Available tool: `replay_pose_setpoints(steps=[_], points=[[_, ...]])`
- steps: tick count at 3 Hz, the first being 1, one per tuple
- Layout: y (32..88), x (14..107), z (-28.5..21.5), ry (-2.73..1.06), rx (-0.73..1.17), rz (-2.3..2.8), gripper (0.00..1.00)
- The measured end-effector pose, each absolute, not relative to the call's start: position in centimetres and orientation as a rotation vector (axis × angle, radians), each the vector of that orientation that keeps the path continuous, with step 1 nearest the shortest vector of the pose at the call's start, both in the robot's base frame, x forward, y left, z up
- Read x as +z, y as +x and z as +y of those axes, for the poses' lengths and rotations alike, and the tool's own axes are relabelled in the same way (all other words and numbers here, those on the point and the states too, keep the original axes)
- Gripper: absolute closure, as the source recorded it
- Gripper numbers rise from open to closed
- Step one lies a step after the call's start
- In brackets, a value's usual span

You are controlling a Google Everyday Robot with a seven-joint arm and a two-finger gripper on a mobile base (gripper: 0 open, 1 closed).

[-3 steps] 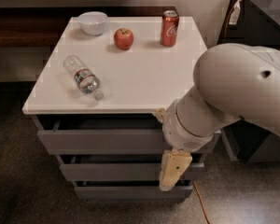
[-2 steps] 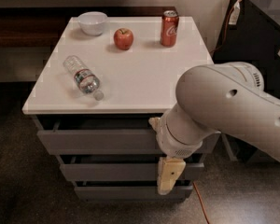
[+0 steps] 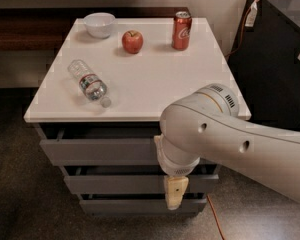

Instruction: Place water bottle into top drawer

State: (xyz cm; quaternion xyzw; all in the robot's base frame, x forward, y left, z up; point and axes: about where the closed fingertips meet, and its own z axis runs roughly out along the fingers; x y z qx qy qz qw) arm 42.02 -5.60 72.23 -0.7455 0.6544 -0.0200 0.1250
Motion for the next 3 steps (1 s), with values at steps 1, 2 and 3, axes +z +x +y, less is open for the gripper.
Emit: replay_pose_setpoints(steps=[1, 2, 3], points=[[43.3, 70.5, -5.1, -2.182, -0.096, 1.905, 0.0], [44.8, 69.4, -4.4, -2.161, -0.128, 1.911, 0.0], [45.8, 68.6, -3.9, -2.147, -0.15, 1.917, 0.0]])
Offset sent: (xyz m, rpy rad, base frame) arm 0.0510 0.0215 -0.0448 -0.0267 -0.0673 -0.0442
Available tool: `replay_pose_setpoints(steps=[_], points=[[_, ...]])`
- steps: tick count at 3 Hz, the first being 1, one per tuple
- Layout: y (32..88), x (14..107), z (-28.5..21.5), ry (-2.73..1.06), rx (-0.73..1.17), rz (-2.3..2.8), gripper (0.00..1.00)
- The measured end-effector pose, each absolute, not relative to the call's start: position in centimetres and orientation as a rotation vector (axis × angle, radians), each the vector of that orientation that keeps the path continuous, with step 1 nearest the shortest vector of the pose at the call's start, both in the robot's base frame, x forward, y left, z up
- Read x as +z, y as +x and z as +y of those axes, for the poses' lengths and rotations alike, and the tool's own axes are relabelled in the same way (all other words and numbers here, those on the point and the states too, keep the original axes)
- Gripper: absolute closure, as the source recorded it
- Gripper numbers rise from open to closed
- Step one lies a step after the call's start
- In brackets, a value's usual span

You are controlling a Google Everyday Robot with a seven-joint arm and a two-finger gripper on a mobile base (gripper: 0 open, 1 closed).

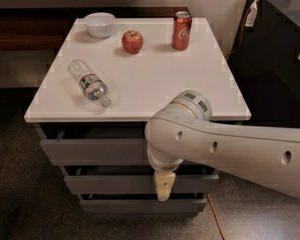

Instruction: Place water bottle into top drawer

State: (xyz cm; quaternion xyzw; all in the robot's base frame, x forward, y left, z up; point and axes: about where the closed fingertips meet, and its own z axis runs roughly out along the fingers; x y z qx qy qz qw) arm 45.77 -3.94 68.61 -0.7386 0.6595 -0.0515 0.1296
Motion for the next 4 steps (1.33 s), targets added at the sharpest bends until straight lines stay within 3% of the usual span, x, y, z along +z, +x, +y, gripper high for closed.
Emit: replay_pose_setpoints(steps=[4], points=[[47.9, 65.5, -3.8, -2.12, -0.104, 1.976, 0.0]])
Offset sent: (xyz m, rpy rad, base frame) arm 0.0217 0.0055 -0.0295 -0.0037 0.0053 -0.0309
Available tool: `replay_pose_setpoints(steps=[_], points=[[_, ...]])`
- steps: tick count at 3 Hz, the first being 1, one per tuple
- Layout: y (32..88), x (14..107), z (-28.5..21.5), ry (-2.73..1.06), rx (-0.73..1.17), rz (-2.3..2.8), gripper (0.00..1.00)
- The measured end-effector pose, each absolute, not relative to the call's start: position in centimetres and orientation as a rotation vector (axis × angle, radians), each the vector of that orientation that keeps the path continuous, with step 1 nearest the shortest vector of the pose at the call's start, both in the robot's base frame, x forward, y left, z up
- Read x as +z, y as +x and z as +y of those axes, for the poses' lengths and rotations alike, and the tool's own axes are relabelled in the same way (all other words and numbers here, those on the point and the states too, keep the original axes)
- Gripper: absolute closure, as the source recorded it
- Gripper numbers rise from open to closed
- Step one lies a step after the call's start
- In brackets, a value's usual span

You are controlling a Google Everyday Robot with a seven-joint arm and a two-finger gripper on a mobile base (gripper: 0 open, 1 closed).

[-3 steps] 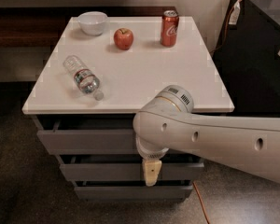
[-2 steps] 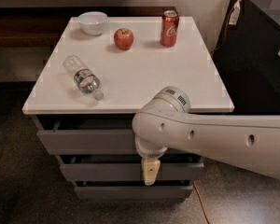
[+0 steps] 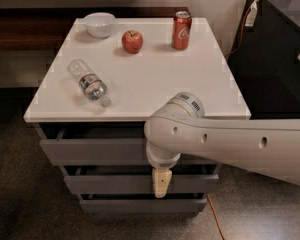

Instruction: Place water bottle into top drawer

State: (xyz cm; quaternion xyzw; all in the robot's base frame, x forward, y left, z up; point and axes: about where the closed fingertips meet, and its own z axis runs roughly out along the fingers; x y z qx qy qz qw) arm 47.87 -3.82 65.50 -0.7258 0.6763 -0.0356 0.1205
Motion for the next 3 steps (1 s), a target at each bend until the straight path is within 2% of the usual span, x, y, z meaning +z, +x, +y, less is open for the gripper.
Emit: replay_pose_setpoints(steps=[3], points=[[44.3, 68.0, -2.8, -2.157, 0.079, 1.92, 0.0]])
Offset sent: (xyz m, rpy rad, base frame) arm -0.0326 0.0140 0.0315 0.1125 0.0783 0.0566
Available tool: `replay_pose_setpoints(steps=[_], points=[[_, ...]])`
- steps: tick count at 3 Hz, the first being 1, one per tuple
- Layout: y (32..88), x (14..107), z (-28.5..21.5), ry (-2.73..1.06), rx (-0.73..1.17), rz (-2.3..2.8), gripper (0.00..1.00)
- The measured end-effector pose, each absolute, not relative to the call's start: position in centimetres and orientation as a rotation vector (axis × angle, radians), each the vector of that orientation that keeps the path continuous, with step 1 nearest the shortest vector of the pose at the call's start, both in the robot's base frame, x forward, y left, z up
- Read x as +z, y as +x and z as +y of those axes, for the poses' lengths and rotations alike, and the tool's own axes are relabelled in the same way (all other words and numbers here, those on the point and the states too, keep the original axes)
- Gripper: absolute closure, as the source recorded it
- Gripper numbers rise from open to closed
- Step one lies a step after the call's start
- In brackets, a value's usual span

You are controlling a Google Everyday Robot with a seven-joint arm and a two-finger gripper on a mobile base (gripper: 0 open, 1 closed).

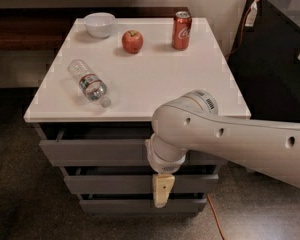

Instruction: Place water bottle into top drawer

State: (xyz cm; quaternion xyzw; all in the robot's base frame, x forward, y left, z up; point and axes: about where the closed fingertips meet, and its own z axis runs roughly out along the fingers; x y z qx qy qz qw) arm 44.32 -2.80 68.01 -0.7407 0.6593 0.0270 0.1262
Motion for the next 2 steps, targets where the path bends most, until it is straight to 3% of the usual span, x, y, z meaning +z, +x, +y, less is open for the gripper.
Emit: replay_pose_setpoints(steps=[2], points=[[43.91, 68.57, -2.87, -2.146, 0.099, 1.93, 0.0]])
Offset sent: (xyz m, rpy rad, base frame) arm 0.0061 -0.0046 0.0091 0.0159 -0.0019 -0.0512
